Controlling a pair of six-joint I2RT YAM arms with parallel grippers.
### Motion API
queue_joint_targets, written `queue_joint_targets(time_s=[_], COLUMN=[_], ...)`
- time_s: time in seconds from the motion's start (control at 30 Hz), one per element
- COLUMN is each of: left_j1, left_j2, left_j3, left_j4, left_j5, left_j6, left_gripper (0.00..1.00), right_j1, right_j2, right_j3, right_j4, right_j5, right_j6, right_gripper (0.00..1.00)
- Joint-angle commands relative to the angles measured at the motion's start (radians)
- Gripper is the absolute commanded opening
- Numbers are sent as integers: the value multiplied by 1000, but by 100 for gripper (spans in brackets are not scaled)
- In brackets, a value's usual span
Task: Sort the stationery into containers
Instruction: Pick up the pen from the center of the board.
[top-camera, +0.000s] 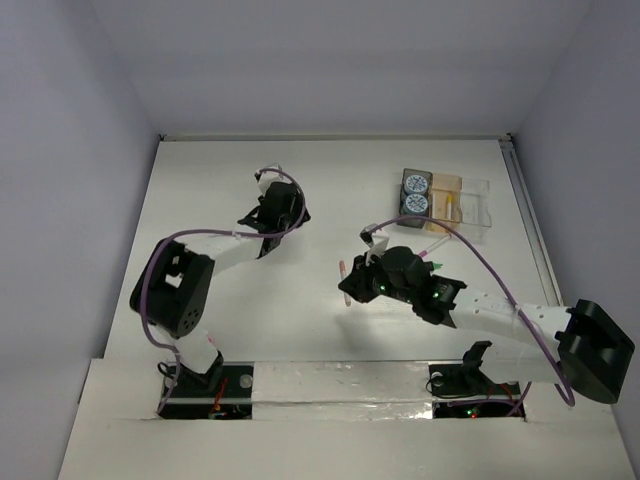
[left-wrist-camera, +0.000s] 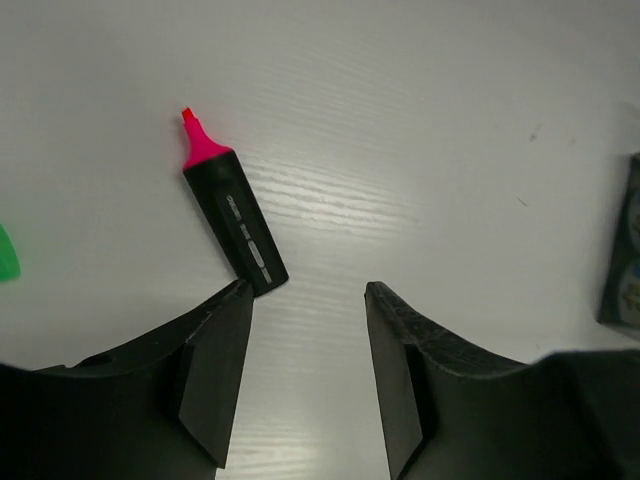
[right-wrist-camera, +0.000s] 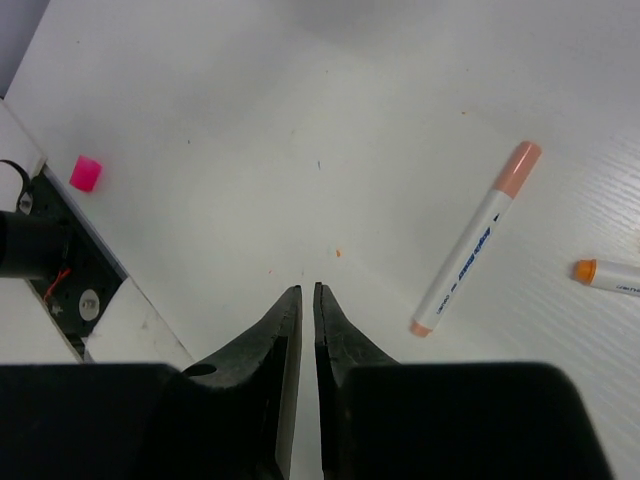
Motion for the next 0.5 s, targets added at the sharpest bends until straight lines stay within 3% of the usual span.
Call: queue_joint_targets(time_s=[0.0, 0.33, 0.47], left_j1=[-1, -1, 9], left_j2=[61, 255, 282], left_j3=[81, 240, 248], left_j4=[-37, -115, -126], left_j5=[-112, -165, -193], left_j6=[40, 72, 80], left_gripper=[46, 47, 41], right_j1=[-3, -3, -3], right_j2=[-14, -21, -27], right_j3=[-7, -30, -30], right_j4=[17, 46, 41], right_j5=[-48, -103, -99], right_j6=[-8, -16, -20], right_gripper=[16, 19, 20])
